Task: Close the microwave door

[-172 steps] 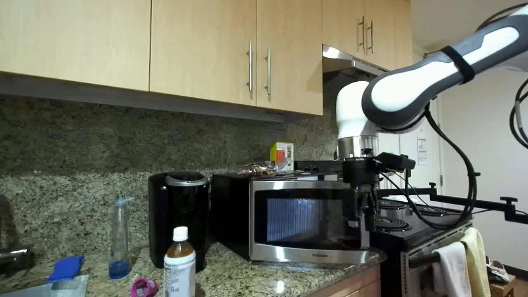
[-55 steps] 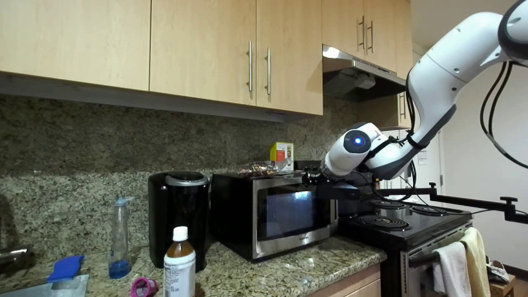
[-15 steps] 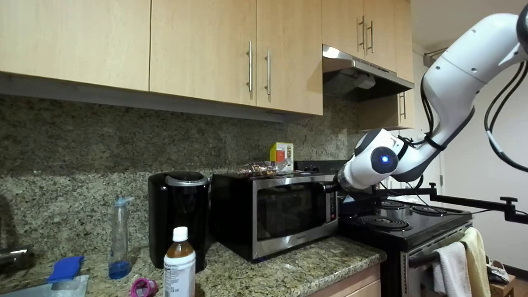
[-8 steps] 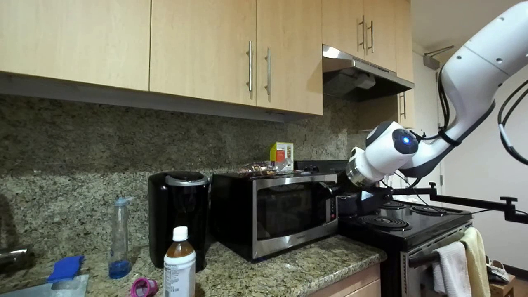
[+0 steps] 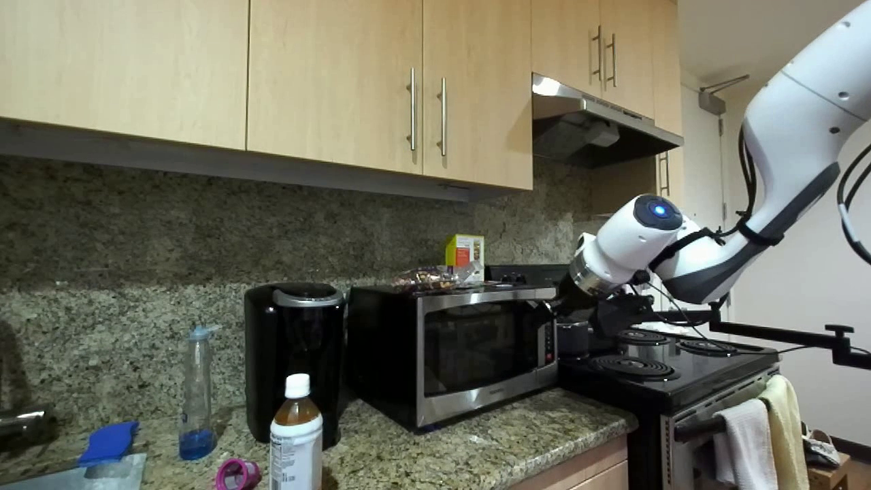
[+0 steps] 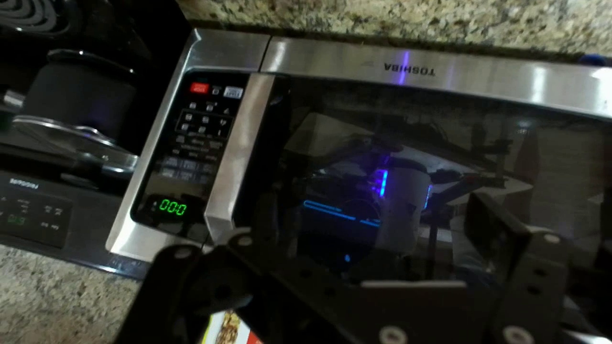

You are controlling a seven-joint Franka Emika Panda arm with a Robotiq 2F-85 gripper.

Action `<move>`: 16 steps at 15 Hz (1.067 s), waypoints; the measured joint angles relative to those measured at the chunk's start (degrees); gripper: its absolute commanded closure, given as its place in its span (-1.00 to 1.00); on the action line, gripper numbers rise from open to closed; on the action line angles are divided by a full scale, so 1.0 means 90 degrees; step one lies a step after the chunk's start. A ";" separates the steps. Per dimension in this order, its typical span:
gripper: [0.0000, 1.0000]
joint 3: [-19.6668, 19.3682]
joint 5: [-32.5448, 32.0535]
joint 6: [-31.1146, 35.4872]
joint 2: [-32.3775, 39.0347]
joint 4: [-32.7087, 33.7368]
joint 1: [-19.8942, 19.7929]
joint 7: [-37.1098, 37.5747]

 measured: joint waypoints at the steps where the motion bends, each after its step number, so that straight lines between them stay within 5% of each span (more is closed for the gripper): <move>1: -1.00 0.0030 0.0005 -0.0044 -0.0105 0.0029 0.0027 0.0028; 4: -1.00 0.0001 0.0005 -0.0044 -0.0068 -0.0014 0.0032 0.0028; 7: -1.00 -0.0087 0.1171 -0.0319 0.0086 -0.0195 0.0109 -0.1087; 13: -1.00 -0.0655 0.3792 -0.1108 0.0169 -0.0946 0.1404 -0.3869; 16: -1.00 -0.1113 0.5410 -0.2392 -0.0067 -0.1039 0.2738 -0.5195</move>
